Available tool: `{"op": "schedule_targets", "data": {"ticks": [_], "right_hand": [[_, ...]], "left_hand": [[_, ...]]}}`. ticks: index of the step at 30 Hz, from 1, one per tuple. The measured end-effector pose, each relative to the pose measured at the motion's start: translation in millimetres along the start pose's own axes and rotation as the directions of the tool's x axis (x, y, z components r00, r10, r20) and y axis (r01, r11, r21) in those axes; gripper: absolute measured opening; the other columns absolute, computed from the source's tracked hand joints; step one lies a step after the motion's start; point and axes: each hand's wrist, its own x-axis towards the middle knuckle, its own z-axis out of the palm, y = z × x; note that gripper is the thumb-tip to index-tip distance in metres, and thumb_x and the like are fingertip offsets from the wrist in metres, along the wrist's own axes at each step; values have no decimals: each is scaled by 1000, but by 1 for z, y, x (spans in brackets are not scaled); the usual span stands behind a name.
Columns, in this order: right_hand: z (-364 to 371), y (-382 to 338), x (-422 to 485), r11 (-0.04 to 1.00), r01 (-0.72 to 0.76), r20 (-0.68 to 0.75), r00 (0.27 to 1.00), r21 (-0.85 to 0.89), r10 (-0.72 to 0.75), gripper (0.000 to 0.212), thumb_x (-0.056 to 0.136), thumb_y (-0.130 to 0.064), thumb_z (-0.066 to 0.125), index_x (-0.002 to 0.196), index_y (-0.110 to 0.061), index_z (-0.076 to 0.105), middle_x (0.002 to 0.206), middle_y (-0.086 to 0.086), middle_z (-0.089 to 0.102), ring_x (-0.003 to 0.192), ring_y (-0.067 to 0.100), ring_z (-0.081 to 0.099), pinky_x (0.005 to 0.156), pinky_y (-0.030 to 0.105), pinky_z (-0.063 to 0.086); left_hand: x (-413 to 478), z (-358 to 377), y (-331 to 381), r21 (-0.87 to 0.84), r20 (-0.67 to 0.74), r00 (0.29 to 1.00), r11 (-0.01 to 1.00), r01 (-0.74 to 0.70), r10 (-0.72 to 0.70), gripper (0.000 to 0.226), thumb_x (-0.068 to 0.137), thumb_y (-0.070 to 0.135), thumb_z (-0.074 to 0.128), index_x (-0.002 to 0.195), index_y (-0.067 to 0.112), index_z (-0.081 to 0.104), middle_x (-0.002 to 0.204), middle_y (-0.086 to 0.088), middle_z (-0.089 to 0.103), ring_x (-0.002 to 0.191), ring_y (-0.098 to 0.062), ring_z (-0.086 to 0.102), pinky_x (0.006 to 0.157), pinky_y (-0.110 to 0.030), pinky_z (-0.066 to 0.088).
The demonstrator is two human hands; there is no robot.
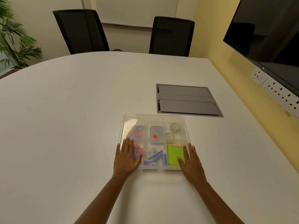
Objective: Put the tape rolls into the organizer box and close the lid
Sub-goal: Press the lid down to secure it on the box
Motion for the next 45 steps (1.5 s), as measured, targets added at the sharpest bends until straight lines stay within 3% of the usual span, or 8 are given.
{"op": "schedule_targets", "data": {"ticks": [12,15,20,23,28,33,40,45], "right_hand": [[-22,-7,36,995,-7,111,994,-99,18,139,33,-75,-46,147,-12,1,159,10,-2,148,22,3,119,41,18],[-24,-11,59,998,-1,141,990,-57,9,84,86,-66,4,147,-8,1,159,13,-5,147,24,0,120,43,15],[-16,-9,86,1000,23,114,993,0,-23,68,98,-41,35,147,-6,5,158,16,-5,147,27,-2,120,40,14],[-12,-9,86,1000,17,74,997,-2,-17,70,96,-50,25,147,-6,6,158,16,-4,147,27,-1,121,38,17],[-12,-8,85,1000,4,63,998,-3,-4,128,50,-77,-37,147,-8,9,159,15,0,147,26,3,118,35,23],[-21,-13,113,999,9,53,999,40,-11,66,97,-42,35,146,-4,12,158,16,5,147,28,8,118,40,23],[-32,-18,151,1000,22,86,996,11,-23,68,97,-41,36,145,-1,10,158,17,7,146,29,9,118,40,21],[-31,-18,155,1000,14,84,996,11,-15,68,97,-42,37,146,-2,12,158,16,9,146,28,11,117,38,23]], "left_hand": [[37,-15,-8,-93,-18,991,987,129,-131,117,56,78,-27,142,5,4,156,-17,4,144,-29,5,118,-40,10],[51,-19,-16,-104,-1,990,985,141,-142,83,85,64,7,142,4,1,156,-16,-1,145,-28,5,120,-41,11],[59,-19,-23,-150,26,991,979,136,-134,123,47,83,-27,142,9,-5,156,-12,-6,145,-26,3,118,-37,8],[59,-19,-25,-194,36,992,973,126,-121,123,47,85,-25,142,10,-5,156,-11,-6,145,-25,4,118,-37,9],[60,-19,-25,-192,45,990,972,137,-131,120,49,87,-18,143,12,-6,157,-9,-4,143,-28,14,116,-42,21],[60,-16,-23,-150,-12,991,980,132,-136,76,89,52,35,143,14,-3,157,-7,-2,139,-30,27,110,-42,33],[58,-17,-22,-171,-18,991,977,128,-133,72,92,46,37,143,13,-1,157,-8,-1,140,-29,26,111,-40,32],[57,-16,-21,-175,-12,988,974,147,-151,92,72,74,2,143,14,-2,155,-5,-7,142,-28,21,114,-43,28]]}}
